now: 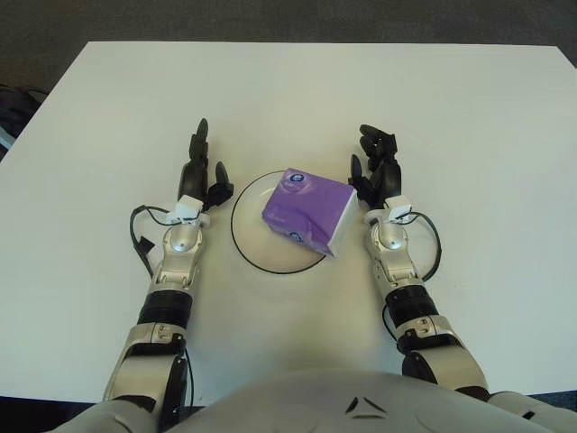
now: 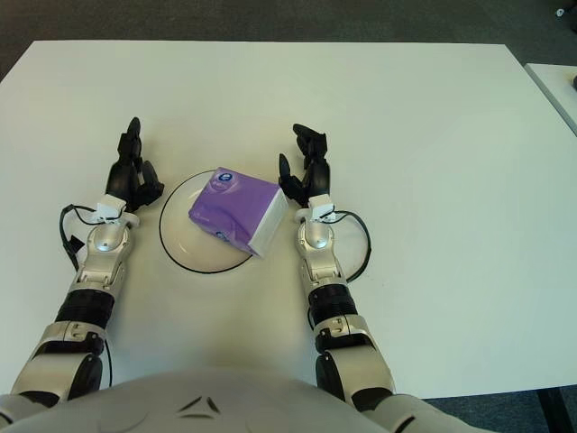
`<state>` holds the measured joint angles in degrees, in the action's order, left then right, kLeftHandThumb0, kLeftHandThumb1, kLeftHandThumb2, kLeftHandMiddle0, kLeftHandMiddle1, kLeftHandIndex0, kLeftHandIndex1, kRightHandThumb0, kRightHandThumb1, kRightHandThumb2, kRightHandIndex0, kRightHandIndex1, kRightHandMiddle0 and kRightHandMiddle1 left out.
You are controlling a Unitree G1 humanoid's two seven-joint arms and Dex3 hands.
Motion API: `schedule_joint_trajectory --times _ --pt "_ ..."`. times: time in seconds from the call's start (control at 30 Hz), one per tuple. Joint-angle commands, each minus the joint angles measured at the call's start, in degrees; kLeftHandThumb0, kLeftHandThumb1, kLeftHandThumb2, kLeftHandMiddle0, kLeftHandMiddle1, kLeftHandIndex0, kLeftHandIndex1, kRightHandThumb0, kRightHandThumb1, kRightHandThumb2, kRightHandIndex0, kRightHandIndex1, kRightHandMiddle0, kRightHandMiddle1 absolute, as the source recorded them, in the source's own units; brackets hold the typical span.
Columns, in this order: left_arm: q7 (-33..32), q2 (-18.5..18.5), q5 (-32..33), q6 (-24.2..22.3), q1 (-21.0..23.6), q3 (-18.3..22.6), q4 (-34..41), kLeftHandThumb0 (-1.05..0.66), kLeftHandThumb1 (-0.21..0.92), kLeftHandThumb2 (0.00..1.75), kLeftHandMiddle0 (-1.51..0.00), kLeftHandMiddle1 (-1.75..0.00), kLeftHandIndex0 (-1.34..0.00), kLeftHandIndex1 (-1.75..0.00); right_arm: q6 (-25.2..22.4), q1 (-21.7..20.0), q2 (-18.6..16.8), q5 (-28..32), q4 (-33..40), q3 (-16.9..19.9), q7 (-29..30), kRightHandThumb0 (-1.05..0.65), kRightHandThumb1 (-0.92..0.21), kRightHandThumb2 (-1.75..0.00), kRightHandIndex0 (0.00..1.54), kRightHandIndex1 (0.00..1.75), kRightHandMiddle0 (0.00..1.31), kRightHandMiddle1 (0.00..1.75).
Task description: Put the tissue paper into the plate.
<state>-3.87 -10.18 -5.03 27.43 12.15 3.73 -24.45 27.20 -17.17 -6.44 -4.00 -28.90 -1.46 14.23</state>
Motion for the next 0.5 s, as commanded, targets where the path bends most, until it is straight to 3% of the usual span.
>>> schedule_joint_trajectory --times 0.0,0.47 --pt "1.4 1.1 -0.9 -2.4 -9.5 -1.7 -4.8 -0.86 0.92 1.01 -0.04 -0.01 0.00 -0.19 -4.5 11.9 1.7 -0.7 -9.5 1.0 0.0 -0.58 -0.84 -0.64 0.19 0.63 0.00 1.00" --pt "-1.0 1.0 -2.3 -1.1 -8.5 -1.5 -7.6 -0.88 0.92 1.00 -0.05 -0.01 0.00 -0.16 -4.4 11.6 1.5 -0.7 -9.8 1.0 0.3 -0.57 -0.83 -0.64 0.19 0.64 0.00 1.03"
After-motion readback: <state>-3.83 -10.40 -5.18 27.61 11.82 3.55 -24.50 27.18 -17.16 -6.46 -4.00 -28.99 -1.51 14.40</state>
